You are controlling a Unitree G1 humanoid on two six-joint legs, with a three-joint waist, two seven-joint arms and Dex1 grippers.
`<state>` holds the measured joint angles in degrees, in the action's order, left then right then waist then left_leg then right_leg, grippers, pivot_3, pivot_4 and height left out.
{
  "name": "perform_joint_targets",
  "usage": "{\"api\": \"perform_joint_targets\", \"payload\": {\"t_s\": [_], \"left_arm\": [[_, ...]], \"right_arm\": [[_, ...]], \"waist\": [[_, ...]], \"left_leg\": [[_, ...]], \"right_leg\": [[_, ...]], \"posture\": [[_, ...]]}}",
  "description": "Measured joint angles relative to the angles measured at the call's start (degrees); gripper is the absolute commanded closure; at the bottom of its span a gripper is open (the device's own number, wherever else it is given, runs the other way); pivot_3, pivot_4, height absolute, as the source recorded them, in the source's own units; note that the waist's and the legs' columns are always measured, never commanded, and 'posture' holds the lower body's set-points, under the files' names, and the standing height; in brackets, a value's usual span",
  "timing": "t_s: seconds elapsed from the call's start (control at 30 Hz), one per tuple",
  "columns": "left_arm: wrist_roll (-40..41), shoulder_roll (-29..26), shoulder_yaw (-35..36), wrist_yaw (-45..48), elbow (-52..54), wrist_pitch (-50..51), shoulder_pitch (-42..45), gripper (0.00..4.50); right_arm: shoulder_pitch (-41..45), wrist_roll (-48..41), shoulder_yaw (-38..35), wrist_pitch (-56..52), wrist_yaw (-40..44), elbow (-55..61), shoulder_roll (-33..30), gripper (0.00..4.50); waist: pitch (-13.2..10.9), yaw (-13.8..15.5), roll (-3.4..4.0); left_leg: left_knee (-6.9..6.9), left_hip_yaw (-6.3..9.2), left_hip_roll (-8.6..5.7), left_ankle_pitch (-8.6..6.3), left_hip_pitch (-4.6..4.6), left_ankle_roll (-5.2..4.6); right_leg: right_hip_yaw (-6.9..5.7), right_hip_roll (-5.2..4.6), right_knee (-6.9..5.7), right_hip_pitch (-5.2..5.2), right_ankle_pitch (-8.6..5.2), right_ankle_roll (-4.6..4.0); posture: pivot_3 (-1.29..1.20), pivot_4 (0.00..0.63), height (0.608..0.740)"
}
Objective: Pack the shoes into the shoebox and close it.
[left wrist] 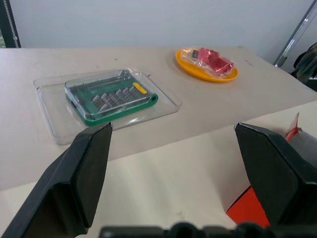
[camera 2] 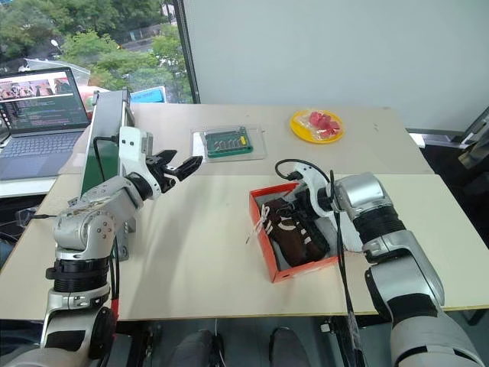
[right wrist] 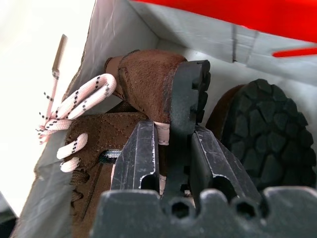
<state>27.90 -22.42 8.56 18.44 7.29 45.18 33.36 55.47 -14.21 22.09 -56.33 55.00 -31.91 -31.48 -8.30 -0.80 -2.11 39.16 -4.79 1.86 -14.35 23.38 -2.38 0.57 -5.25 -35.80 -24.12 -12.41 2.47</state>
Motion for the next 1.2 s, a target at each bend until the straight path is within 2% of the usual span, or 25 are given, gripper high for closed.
{"api": "perform_joint_targets", "payload": {"t_s": [0.4,0.47,0.77,1.03,1.2], "left_arm": [[-0.14,0.00,-0.01,-0.41,0.96,0.07,-0.55,0.28],[-0.37,0.00,-0.16,-0.40,0.96,0.06,-0.55,0.22],[-0.87,0.00,-1.01,0.11,0.81,0.05,-0.39,0.22],[-1.16,-0.01,-1.55,0.99,0.35,0.01,0.10,0.22],[-1.60,-0.02,-2.77,2.36,-1.76,-0.14,1.09,0.22]], "right_arm": [[-0.56,6.84,2.29,3.43,0.01,1.13,1.26,4.03],[-0.76,7.50,2.28,3.43,0.01,1.64,1.26,3.06],[-2.77,8.76,2.58,3.28,-0.03,5.59,1.30,0.11],[-2.78,8.77,1.38,-1.34,-0.91,9.19,0.10,0.02],[-3.01,7.49,-2.54,-7.74,-1.28,17.26,-5.90,0.02]], "waist": [[0.44,0.32,-0.48],[0.44,0.34,-0.48],[0.43,1.08,-0.47],[0.37,1.50,-0.38],[0.08,1.50,-0.02]], "left_leg": [[-0.05,0.02,-0.01,-0.01,-0.15,0.01],[-0.06,0.02,-0.02,-0.02,-0.15,0.01],[-0.09,0.02,-0.04,-0.02,-0.10,0.01],[-0.09,0.03,-0.05,-0.01,0.12,0.01],[-0.07,0.03,-0.13,-0.01,0.46,0.00]], "right_leg": [[-0.03,-0.06,0.01,0.14,0.00,-0.01],[-0.03,-0.07,0.01,0.14,0.00,-0.01],[-0.04,-0.12,0.02,0.08,0.00,-0.01],[-0.06,-0.15,0.02,-0.11,0.00,-0.01],[-0.08,-0.15,0.05,-0.40,0.00,-0.01]], "posture": [[0.00,0.150,0.740],[0.00,0.150,0.740],[0.00,0.150,0.740],[0.00,0.150,0.740],[0.00,0.150,0.740]]}}
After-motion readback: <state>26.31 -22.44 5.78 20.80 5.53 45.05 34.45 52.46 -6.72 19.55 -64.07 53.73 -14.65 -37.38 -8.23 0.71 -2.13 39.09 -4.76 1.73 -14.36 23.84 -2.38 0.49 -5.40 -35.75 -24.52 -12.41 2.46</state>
